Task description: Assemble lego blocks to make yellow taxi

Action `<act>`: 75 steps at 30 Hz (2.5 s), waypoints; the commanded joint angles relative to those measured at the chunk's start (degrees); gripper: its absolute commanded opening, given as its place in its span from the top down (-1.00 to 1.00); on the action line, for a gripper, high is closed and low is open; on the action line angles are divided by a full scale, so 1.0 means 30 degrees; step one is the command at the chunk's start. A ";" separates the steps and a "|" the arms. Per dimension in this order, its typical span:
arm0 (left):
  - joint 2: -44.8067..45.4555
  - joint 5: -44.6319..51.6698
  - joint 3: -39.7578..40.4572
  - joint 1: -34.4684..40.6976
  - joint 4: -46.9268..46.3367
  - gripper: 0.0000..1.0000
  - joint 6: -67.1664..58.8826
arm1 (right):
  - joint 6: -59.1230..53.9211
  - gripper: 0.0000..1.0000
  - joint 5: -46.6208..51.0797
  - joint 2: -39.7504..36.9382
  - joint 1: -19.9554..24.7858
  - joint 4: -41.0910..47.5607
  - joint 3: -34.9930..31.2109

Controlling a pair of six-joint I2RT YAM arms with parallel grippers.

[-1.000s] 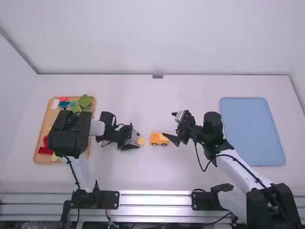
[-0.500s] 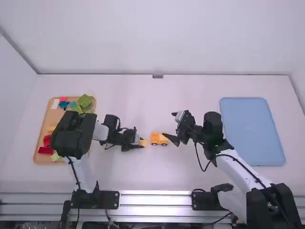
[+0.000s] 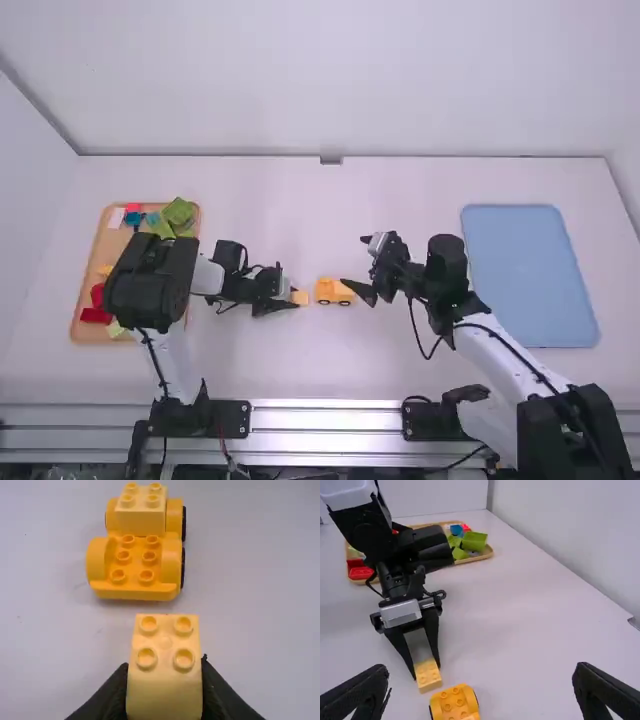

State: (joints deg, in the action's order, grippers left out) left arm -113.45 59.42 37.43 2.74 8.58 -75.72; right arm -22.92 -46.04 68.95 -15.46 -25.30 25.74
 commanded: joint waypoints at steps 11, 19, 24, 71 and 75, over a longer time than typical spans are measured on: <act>0.3825 0.0204 -0.0444 0.0539 -0.0765 0.49 0.1574 | -0.5413 -0.96 0.0699 0.1814 0.0000 0.2994 -0.0415; 0.4568 -0.0430 -0.0437 0.2652 0.2244 0.54 0.5799 | -0.5887 -0.96 -0.1749 1.0258 0.0073 -0.5187 -0.0372; 0.4561 -0.2557 -0.0430 0.3869 0.2790 0.59 0.7176 | -0.8276 -0.96 -0.5005 1.5045 0.0036 -0.6040 0.1545; 0.2579 -0.3519 0.0823 0.4932 0.1253 0.79 0.6878 | -1.0316 0.03 -0.5501 1.8666 -0.0058 -0.6069 0.3031; 0.3395 -0.3213 0.0896 0.4685 0.1231 0.87 0.6958 | -1.0309 0.03 -0.5501 1.8666 -0.0080 -0.5931 0.3031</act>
State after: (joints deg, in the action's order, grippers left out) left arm -104.44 50.57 39.59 17.15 12.82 -54.63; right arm -52.64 -64.16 124.18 -15.75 -43.44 35.35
